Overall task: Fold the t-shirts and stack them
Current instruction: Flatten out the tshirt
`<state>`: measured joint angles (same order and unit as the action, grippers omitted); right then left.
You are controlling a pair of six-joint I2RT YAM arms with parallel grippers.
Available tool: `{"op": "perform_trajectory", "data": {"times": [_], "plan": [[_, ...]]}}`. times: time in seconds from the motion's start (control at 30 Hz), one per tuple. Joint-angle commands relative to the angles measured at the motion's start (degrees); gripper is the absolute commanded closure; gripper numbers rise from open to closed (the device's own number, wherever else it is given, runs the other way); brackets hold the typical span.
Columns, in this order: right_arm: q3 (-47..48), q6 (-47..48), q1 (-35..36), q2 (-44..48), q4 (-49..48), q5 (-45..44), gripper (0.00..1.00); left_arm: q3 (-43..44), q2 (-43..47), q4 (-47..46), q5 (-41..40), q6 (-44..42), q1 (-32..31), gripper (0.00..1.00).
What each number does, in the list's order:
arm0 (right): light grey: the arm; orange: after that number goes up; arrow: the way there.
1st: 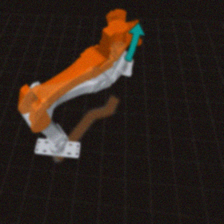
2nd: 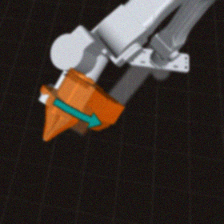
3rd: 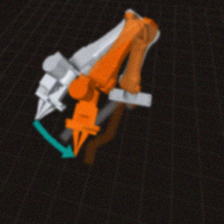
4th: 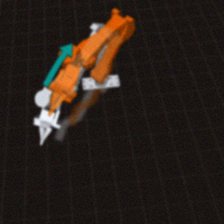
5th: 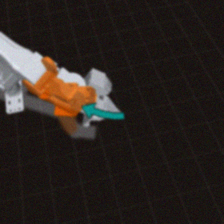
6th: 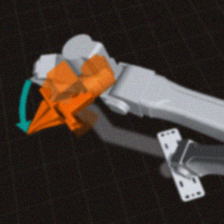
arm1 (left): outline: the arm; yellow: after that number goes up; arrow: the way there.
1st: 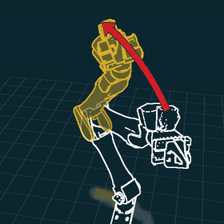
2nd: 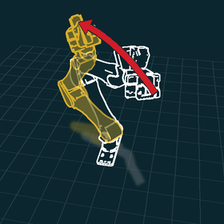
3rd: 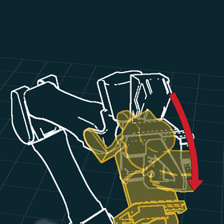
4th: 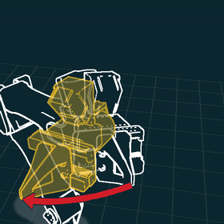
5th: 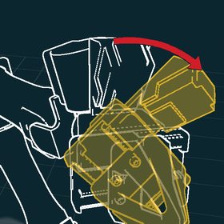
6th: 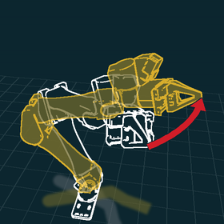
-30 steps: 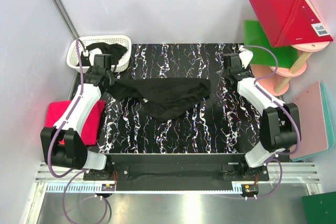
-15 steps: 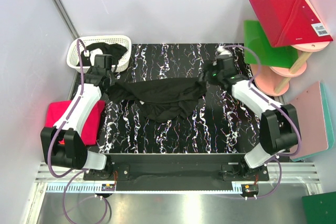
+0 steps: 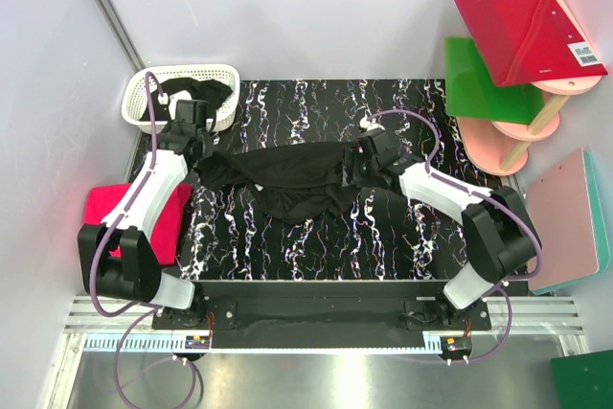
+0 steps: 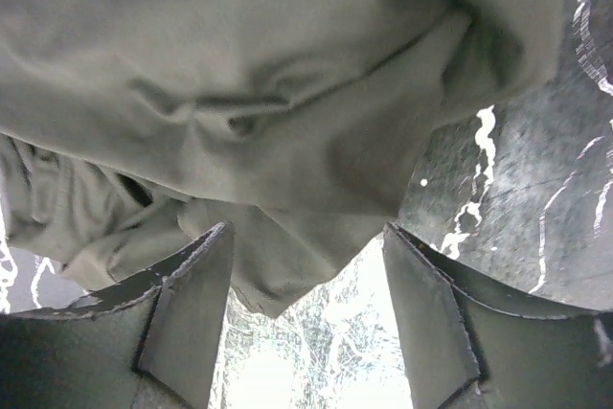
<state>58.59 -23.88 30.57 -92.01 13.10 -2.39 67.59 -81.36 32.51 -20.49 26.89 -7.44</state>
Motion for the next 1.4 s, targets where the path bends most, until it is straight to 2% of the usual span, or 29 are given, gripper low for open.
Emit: {"op": "perform_trajectory", "data": {"times": [0.0,0.4,0.53,0.6,0.63,0.67,0.77,0.87,1.07,1.2,1.37], "plan": [[-0.4,-1.26,1.69,-1.42,-0.01,0.1,0.32,2.19,-0.55,-2.54,1.59,-0.53,0.06,1.0],[-4.18,-3.37,7.93,-0.28,0.26,1.69,0.35,2.19,-2.13,-2.8,3.17,-0.79,0.06,1.0],[-4.18,-3.63,9.07,-3.52,0.17,0.29,0.36,2.37,-2.92,-3.07,4.14,-0.88,0.06,1.0],[-3.14,-3.81,9.42,-6.94,0.26,-0.68,0.44,2.54,-3.19,-3.16,4.58,-1.05,0.06,1.0],[-2.61,-3.72,9.51,-7.91,0.43,-1.2,0.51,2.54,-3.28,-3.24,4.76,-1.06,0.06,1.0],[-2.17,-3.72,9.6,-8.79,0.52,-1.47,0.71,2.54,-3.19,-3.16,4.85,-1.14,0.06,1.0],[-0.76,-4.51,10.3,-9.86,1.22,-4.1,1.0,2.54,-2.84,-3.24,4.58,-1.32,0.06,1.0],[-0.23,-3.99,10.92,-7.49,2.8,-9.28,1.0,2.54,-2.66,-3.16,4.41,-1.41,0.06,1.0],[-2.16,-2.84,11.09,4.71,3.95,-21.94,1.0,2.37,-1.52,-3.24,4.5,-0.88,0.06,1.0],[-3.39,-1.44,11.09,15.24,3.77,-32.81,1.0,1.84,1.54,-3.51,3.62,-0.79,0.06,1.0],[-4.53,1.55,11.09,23.88,2.63,-40.75,1.0,0.17,7.0,-4.39,3.18,-0.09,-0.12,1.0]]}}
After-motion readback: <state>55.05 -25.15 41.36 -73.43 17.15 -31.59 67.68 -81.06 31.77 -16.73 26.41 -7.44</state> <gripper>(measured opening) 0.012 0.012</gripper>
